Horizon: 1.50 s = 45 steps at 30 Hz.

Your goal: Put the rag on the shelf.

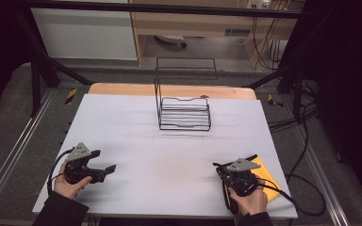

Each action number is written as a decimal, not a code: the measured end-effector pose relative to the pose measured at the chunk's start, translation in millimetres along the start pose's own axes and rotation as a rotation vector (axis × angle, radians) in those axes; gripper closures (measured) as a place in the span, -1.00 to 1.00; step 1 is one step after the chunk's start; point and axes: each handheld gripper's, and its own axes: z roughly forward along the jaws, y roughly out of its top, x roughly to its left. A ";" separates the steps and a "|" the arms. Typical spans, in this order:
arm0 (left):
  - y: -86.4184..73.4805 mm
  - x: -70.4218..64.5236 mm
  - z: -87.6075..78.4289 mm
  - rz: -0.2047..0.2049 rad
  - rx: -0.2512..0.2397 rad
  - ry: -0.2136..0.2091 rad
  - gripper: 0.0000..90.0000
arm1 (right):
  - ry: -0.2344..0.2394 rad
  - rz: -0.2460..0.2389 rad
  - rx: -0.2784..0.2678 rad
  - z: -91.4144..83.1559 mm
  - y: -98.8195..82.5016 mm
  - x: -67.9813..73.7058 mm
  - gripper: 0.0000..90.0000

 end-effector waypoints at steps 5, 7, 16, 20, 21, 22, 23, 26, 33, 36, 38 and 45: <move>0.5 -0.2 0.6 0.002 0.001 0.001 -0.78 | 0.063 -0.005 -0.041 0.8 9.1 6.9 0.81; 0.6 -0.2 0.7 0.002 0.001 0.002 -0.78 | 0.105 -0.031 -0.057 5.9 21.3 17.5 0.81; 0.4 -0.2 -0.4 -0.007 -0.008 0.004 -0.78 | 0.241 -0.136 -0.095 39.1 62.4 68.2 0.81; 0.3 0.0 -0.7 -0.012 -0.008 0.004 -0.78 | 0.294 -0.159 -0.092 50.3 68.1 85.0 0.81; 0.3 0.1 -0.8 -0.010 -0.010 0.005 -0.78 | 0.323 -0.170 -0.079 57.3 67.2 92.5 0.80; 0.5 0.2 -0.9 -0.010 -0.010 0.004 -0.78 | 0.323 -0.170 -0.079 57.3 67.2 92.5 0.80; 0.6 0.2 -1.0 -0.010 -0.010 0.004 -0.78 | 0.334 -0.175 -0.071 60.6 65.2 94.8 0.79; 0.7 0.1 -0.6 -0.012 -0.006 0.004 -0.78 | 0.372 -0.191 -0.028 69.0 58.3 98.6 0.64; 0.5 -0.1 -0.3 -0.008 -0.002 0.003 -0.78 | 0.402 -0.123 -0.134 45.3 69.6 84.8 -0.07; 0.5 -0.4 -0.2 -0.005 0.000 0.003 -0.78 | 0.346 -0.093 -0.169 33.5 72.2 63.7 -0.23; 0.9 -0.6 0.4 -0.004 0.000 0.003 -0.78 | 0.278 -0.066 -0.172 30.2 70.5 44.8 -0.24; 0.6 -0.8 2.6 -0.003 0.009 0.000 -0.78 | 0.105 0.070 -0.061 58.8 54.6 -17.3 -0.02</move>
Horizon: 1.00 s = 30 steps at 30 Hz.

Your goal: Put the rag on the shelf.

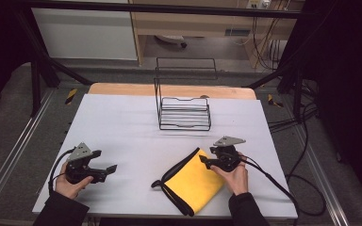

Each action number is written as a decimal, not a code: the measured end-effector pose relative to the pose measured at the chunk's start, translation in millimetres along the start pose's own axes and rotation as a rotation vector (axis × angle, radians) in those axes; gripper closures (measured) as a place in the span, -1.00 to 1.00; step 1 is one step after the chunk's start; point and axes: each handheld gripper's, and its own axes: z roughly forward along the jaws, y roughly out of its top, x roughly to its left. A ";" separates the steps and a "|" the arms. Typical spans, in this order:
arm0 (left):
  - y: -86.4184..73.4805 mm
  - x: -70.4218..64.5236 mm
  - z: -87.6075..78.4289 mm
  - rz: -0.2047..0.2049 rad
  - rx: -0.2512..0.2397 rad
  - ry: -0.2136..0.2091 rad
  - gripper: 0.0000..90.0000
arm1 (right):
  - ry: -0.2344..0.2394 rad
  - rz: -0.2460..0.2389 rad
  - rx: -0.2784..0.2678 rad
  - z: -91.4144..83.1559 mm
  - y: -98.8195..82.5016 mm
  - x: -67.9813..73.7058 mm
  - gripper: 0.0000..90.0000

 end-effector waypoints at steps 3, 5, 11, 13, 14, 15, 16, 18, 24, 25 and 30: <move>0.0 0.3 -0.3 0.000 0.000 0.001 -0.78 | 0.026 0.002 0.045 16.2 -2.8 -5.8 0.03; 0.0 0.2 -0.6 0.000 -0.001 0.002 -0.78 | 0.034 0.000 0.061 24.6 -3.9 -5.6 0.09; 0.1 0.2 0.1 0.001 0.001 0.001 -0.78 | 0.091 0.024 0.081 29.4 -5.7 -4.6 0.48; 0.4 -0.5 0.5 0.004 0.001 0.002 -0.78 | 0.098 0.024 0.085 29.3 -5.4 -4.9 0.57; 0.5 -0.8 0.8 0.003 -0.001 0.002 -0.78 | 0.113 0.030 0.090 29.2 -4.7 -5.3 0.69; 0.7 -0.7 0.9 0.005 0.001 0.001 -0.78 | 0.122 0.036 0.093 29.4 -4.0 -5.2 0.75; 0.7 -0.8 1.1 0.005 0.003 0.001 -0.78 | 0.123 0.028 0.099 29.5 -3.1 -5.0 0.79; 0.7 -0.9 1.3 0.002 0.003 0.001 -0.78 | 0.116 -0.001 0.109 29.7 -0.3 -3.2 0.85; 0.8 -0.7 1.3 -0.001 0.002 0.001 -0.77 | 0.132 -0.111 0.051 36.2 14.0 8.0 0.87; 0.9 -0.8 1.3 -0.001 0.002 0.001 -0.77 | 0.140 -0.140 0.043 39.0 18.4 10.9 0.87; 1.6 -2.7 1.5 0.002 0.002 0.000 -0.77 | 0.177 -0.262 0.019 59.0 41.0 30.2 0.86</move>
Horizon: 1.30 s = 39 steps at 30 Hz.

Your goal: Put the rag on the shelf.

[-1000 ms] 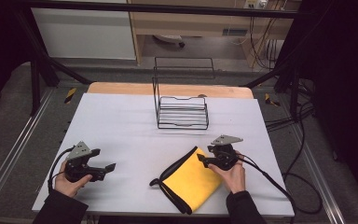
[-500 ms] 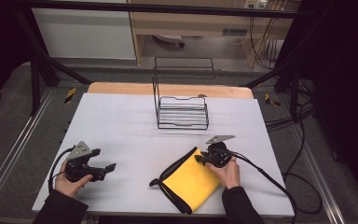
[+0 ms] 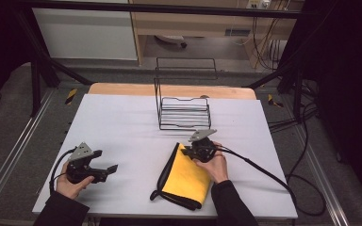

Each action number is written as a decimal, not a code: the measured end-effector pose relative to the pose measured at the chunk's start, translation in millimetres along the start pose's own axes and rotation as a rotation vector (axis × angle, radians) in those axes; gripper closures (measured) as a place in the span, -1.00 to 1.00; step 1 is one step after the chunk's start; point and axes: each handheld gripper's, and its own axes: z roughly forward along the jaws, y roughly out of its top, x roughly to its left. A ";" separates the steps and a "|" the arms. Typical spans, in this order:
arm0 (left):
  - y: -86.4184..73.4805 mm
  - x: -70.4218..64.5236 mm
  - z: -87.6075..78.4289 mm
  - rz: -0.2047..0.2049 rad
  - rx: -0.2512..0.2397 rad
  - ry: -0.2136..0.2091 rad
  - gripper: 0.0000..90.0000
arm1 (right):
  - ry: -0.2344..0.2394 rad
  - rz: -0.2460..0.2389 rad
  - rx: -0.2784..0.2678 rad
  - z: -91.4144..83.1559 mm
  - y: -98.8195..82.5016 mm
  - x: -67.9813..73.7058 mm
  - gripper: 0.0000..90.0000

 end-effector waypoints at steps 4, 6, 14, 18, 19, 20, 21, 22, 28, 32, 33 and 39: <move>1.3 -2.7 0.6 0.008 0.001 0.000 -0.77 | 0.002 -0.016 0.037 17.6 5.1 -1.0 0.80; 2.6 -5.6 1.6 0.005 0.007 -0.001 -0.77 | -0.011 -0.006 0.025 17.7 3.1 -1.9 0.64; 19.9 -37.5 13.0 -0.021 0.028 -0.018 -0.70 | -0.142 0.123 -0.114 -41.2 -5.2 -3.5 -0.23; 32.3 -66.1 30.7 -0.013 0.065 -0.044 -0.56 | -0.142 0.200 -0.114 -69.1 -26.6 4.3 -0.40; 34.9 -74.1 35.9 0.000 0.081 -0.059 -0.51 | -0.137 0.215 -0.113 -74.0 -32.4 8.4 -0.42; 37.0 -82.2 41.5 0.011 0.096 -0.067 -0.47 | -0.122 0.227 -0.108 -77.6 -38.0 13.2 -0.45; 38.6 -90.3 47.2 0.019 0.110 -0.081 -0.39 | -0.114 0.247 -0.082 -82.6 -49.7 23.7 -0.49; 39.7 -97.9 53.2 0.027 0.125 -0.092 -0.39 | -0.114 0.247 -0.082 -82.6 -49.7 23.7 -0.49; 37.9 -128.0 87.2 0.040 0.223 -0.148 -0.17 | -0.101 0.273 -0.017 -85.5 -77.1 50.8 -0.46; 33.7 -133.5 94.7 0.007 0.247 -0.177 0.05 | -0.061 0.337 0.000 -85.9 -90.4 60.7 -0.33; 33.0 -134.0 94.8 -0.003 0.247 -0.178 0.08 | -0.061 0.331 0.023 -84.4 -92.4 61.6 -0.27; 29.6 -137.6 95.1 -0.054 0.250 -0.182 0.25 | -0.009 0.379 0.031 -73.3 -94.5 65.1 -0.01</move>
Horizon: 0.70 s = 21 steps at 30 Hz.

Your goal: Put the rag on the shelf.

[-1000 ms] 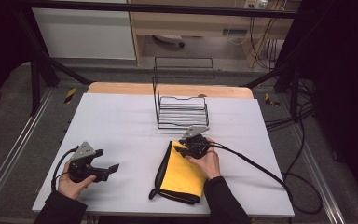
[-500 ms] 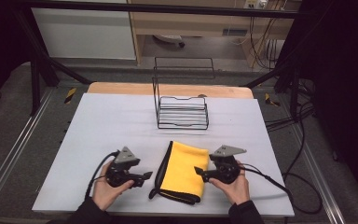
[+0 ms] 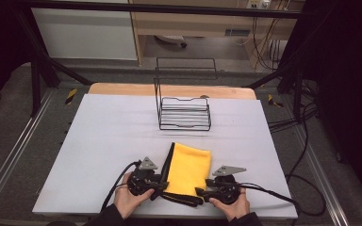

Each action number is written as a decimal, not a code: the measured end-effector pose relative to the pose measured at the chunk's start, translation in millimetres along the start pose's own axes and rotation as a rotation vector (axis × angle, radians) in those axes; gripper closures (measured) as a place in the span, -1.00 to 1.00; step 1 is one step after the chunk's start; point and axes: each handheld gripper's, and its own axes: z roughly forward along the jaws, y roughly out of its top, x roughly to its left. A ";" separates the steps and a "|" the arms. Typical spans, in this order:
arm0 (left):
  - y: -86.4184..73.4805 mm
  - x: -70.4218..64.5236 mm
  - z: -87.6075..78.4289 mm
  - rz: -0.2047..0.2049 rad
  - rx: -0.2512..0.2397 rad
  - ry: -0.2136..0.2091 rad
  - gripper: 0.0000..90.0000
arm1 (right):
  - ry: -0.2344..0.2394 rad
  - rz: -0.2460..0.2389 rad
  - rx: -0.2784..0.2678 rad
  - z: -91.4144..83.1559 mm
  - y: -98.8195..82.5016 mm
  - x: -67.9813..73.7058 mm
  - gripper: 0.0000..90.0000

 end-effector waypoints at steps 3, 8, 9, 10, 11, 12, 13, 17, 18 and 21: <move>0.3 -0.9 0.0 -0.017 0.009 -0.007 0.33 | -0.016 0.040 -0.010 1.2 0.7 0.9 0.23; 0.4 -5.8 -0.2 -0.028 0.003 -0.001 0.51 | -0.016 0.038 -0.003 3.7 1.6 5.1 0.71; 0.3 -6.4 -0.4 -0.027 0.001 0.002 0.52 | -0.007 0.040 0.003 2.9 3.1 5.0 0.78; 0.1 -6.8 -0.7 -0.030 0.000 0.002 0.52 | -0.001 0.046 0.009 2.0 4.9 3.9 0.81; -0.2 -7.8 -0.9 -0.040 -0.007 0.000 0.53 | 0.007 0.046 0.014 2.0 6.3 2.3 0.83; -0.3 -9.1 -1.2 -0.043 -0.013 -0.002 0.54 | 0.013 0.048 0.017 1.1 8.0 0.8 0.85; -0.5 -10.6 -1.6 -0.037 -0.013 -0.004 0.54 | 0.013 0.045 0.017 -0.1 9.9 -0.7 0.85; -1.4 -22.9 2.6 -0.024 -0.026 -0.034 0.53 | 0.005 0.017 -0.003 -10.6 21.6 -11.3 0.86; -1.8 -26.7 4.2 -0.012 -0.034 -0.026 0.52 | 0.007 0.003 0.007 -11.6 24.0 -14.5 0.85; -1.9 -31.3 5.7 0.010 -0.045 -0.010 0.46 | -0.004 -0.053 0.032 -10.1 23.6 -22.3 0.82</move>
